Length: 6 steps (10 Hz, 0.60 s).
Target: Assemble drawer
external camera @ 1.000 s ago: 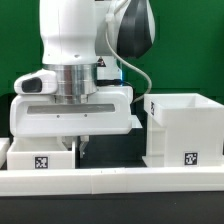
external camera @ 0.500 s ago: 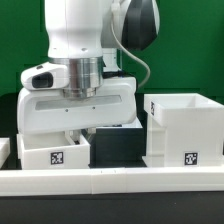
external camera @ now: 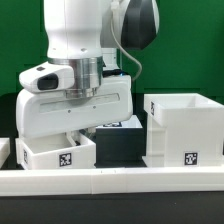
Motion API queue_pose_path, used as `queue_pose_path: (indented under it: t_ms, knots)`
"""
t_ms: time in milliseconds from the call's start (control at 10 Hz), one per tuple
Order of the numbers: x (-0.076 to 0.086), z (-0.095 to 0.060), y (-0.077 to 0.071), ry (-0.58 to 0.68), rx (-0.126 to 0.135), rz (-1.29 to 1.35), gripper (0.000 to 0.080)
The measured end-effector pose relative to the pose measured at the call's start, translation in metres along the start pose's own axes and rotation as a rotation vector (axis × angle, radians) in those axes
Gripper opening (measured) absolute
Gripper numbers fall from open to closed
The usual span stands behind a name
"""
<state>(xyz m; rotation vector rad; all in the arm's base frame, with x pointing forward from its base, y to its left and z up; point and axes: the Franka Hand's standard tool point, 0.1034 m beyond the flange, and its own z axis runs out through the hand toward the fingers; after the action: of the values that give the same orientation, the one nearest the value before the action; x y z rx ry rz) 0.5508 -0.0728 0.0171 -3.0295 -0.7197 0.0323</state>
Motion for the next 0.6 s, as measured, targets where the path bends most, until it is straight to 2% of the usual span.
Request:
queue_pose_path:
  t_ms: [200,400,600]
  knots:
    - [-0.008,0.001,-0.006,-0.01,-0.001,-0.21,0.0041]
    - [-0.014,0.004,-0.01,-0.025,0.018,-0.416,0.0041]
    - [-0.018,0.005,-0.008,-0.033,0.014,-0.564,0.0041]
